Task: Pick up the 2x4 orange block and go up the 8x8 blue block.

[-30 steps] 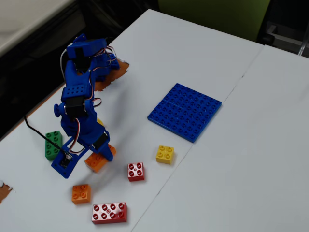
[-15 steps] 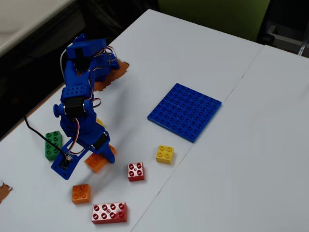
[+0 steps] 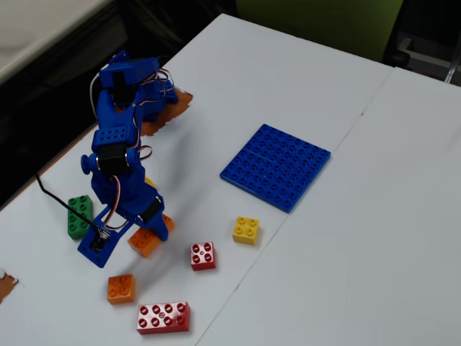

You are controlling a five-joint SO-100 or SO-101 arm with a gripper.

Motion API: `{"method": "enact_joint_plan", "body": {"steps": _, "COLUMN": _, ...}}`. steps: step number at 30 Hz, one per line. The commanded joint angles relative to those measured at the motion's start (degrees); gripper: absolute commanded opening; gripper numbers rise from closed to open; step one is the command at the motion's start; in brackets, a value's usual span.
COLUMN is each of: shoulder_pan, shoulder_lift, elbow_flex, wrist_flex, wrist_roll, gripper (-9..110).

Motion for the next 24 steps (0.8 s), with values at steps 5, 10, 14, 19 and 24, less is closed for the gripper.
{"method": "enact_joint_plan", "body": {"steps": 5, "shoulder_pan": -4.0, "shoulder_lift": 9.4, "elbow_flex": -2.7, "wrist_flex": 2.8, "wrist_roll": 1.1, "gripper": 2}}
{"method": "enact_joint_plan", "body": {"steps": 10, "shoulder_pan": -4.6, "shoulder_lift": 14.2, "elbow_flex": -2.7, "wrist_flex": 4.3, "wrist_roll": -0.5, "gripper": 2}}
{"method": "enact_joint_plan", "body": {"steps": 14, "shoulder_pan": -4.5, "shoulder_lift": 18.6, "elbow_flex": -2.7, "wrist_flex": 5.2, "wrist_roll": -5.8, "gripper": 1}}
{"method": "enact_joint_plan", "body": {"steps": 19, "shoulder_pan": -4.6, "shoulder_lift": 24.0, "elbow_flex": -2.4, "wrist_flex": 5.9, "wrist_roll": -15.0, "gripper": 0}}
{"method": "enact_joint_plan", "body": {"steps": 24, "shoulder_pan": -6.9, "shoulder_lift": 30.8, "elbow_flex": -1.5, "wrist_flex": 6.0, "wrist_roll": -21.7, "gripper": 0}}
